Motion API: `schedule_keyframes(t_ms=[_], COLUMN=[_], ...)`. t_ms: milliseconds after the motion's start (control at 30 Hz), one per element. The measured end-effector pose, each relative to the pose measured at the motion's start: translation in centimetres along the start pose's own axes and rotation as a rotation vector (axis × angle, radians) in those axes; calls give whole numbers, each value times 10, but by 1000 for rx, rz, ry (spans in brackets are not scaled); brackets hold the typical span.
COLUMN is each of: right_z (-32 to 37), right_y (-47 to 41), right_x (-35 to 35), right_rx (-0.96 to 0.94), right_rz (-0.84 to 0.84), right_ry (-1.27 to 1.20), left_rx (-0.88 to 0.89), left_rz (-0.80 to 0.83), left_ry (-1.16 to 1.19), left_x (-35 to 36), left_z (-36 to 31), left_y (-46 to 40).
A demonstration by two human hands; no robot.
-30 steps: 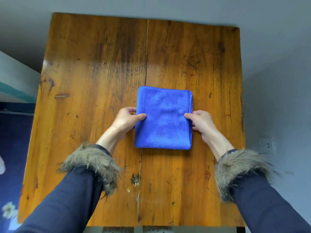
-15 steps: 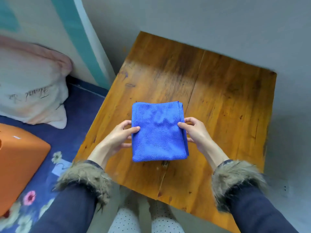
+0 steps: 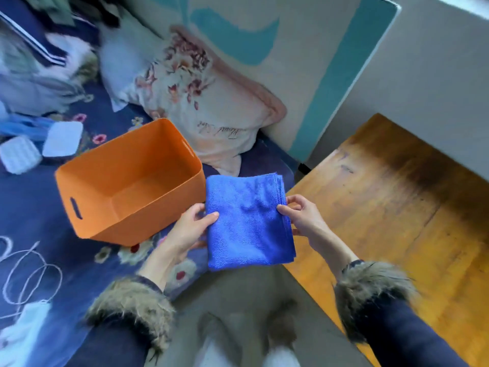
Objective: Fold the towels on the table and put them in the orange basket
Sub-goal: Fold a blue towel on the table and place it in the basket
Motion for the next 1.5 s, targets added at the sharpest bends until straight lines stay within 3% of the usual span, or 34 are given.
schedule_keyframes(t_ms=[300,567,867,1100,1267,1500], right_z=[89,146,85,18,-6,-9], right_y=[-67,-172,-344,-413,-429,-446], right_x=[169,252,314,346,374,381], right_rx=[-87,-102,131,268,313,305], right_rz=[153,277,375,414,465,422], right_ry=[242,390,459,521,525,583], left_rx=[49,-20,-295,-530,-700,-639], left_rz=[-273,-419,-544,-615,-652,-780], left_ry=[163,246,371,167,-202,-469], left_x=[-170,-277,-354,-391,-412,-416], left_z=[11,13,91,155,165,155], left_y=[64,30,-86,-135,-146,-157])
Point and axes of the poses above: each hand's wrist, its own y-axis away from the middle knuckle, its own x-axis out of the palm, z = x × y, the point moved 7 cm from there along -y, towards the middle knuckle, and after that the axes turned 15 degrees about z, right-handed, at the moved point
